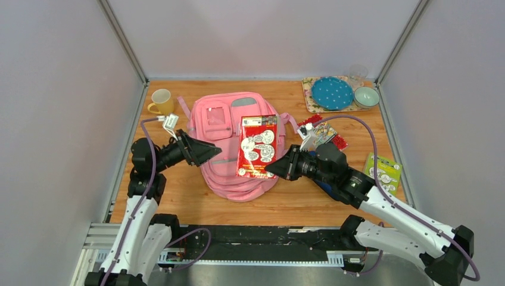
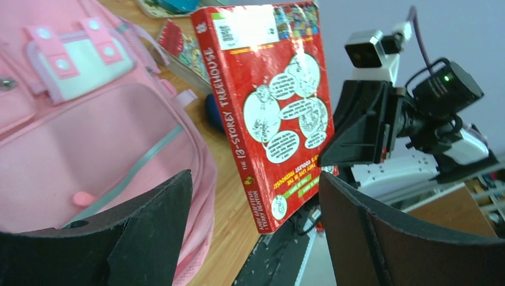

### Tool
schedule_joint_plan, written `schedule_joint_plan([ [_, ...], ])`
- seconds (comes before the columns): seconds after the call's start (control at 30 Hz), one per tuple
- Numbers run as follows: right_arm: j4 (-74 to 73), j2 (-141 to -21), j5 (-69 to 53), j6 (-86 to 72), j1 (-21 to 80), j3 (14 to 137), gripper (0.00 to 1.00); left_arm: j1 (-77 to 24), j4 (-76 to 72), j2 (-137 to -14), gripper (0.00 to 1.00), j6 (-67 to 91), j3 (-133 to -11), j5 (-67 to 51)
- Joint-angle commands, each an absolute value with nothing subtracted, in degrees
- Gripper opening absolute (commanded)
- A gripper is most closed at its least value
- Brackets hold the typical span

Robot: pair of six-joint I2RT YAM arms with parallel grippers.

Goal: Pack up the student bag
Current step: Pick up the book from the center of the board.

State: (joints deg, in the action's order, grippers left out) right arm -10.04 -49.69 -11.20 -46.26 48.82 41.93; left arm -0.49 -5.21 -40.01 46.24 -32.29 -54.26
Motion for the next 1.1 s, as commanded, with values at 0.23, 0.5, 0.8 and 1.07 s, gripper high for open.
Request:
schedule_joint_plan([
  [0.23,-2.19,-42.19,-20.12,-54.67,48.78,38.32,0.0,-11.68,-24.16,-44.73,0.85,50.62,-26.46,-53.7],
  [0.5,-2.37,-44.03,-29.44,-54.15,48.87,38.14,0.0,-16.79,-30.48,-49.39,0.85,55.1,-26.72,-52.65],
  [0.8,-7.28,-44.65,-38.14,-46.59,48.87,40.77,0.0,-19.77,-41.57,-53.43,0.85,60.29,-25.31,-55.81],
  [1.07,-18.26,-46.23,-30.45,-39.38,48.78,45.7,0.0,-21.62,-38.33,-54.93,0.15,57.67,-26.45,-58.62],
])
